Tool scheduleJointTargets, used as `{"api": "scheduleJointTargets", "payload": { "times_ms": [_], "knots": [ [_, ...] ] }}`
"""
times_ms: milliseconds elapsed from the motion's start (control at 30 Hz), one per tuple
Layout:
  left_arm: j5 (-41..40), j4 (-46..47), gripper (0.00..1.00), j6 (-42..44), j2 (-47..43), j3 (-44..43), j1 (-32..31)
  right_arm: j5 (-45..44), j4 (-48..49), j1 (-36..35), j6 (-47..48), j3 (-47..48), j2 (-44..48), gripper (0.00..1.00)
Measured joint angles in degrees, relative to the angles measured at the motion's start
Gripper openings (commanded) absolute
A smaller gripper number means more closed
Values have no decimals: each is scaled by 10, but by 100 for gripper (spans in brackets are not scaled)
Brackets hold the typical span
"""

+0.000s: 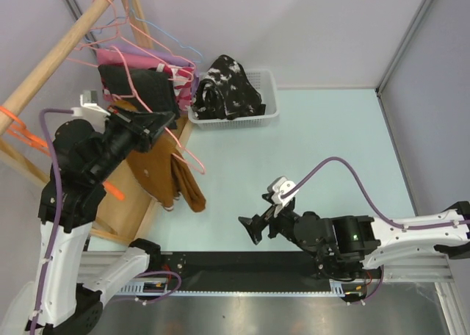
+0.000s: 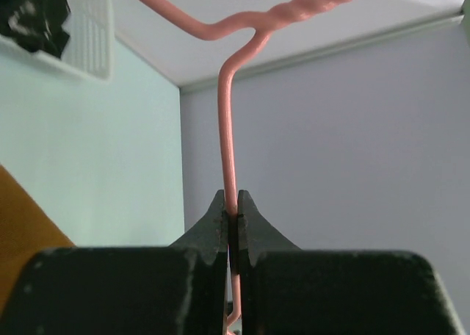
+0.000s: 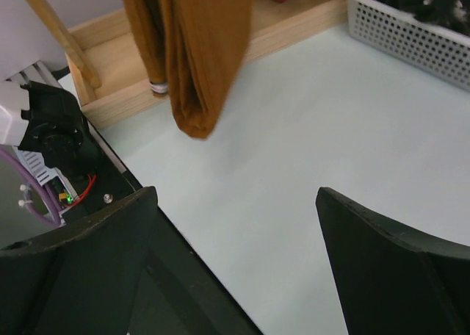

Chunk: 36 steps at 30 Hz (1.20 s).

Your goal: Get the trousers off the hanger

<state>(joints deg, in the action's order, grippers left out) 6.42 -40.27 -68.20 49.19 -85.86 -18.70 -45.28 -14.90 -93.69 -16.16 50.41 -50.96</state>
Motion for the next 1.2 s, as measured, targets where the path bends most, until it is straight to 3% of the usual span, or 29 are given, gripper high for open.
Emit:
{"api": "scheduleJointTargets", "payload": {
  "times_ms": [167,367,567,833,1200],
  "knots": [
    [62,-11,0,-31,2,11,-19,49,134,22,101,-39,-30,100],
    [104,-8,0,-49,-14,11,-38,109,261,87,160,4,-157,100],
    [118,1,0,-54,-22,11,-54,117,306,107,198,66,-230,96],
    [133,16,0,-59,-18,11,-73,131,340,122,209,83,-236,91],
    [142,31,0,-60,-16,11,-81,135,337,92,209,106,-248,93]
  ]
}}
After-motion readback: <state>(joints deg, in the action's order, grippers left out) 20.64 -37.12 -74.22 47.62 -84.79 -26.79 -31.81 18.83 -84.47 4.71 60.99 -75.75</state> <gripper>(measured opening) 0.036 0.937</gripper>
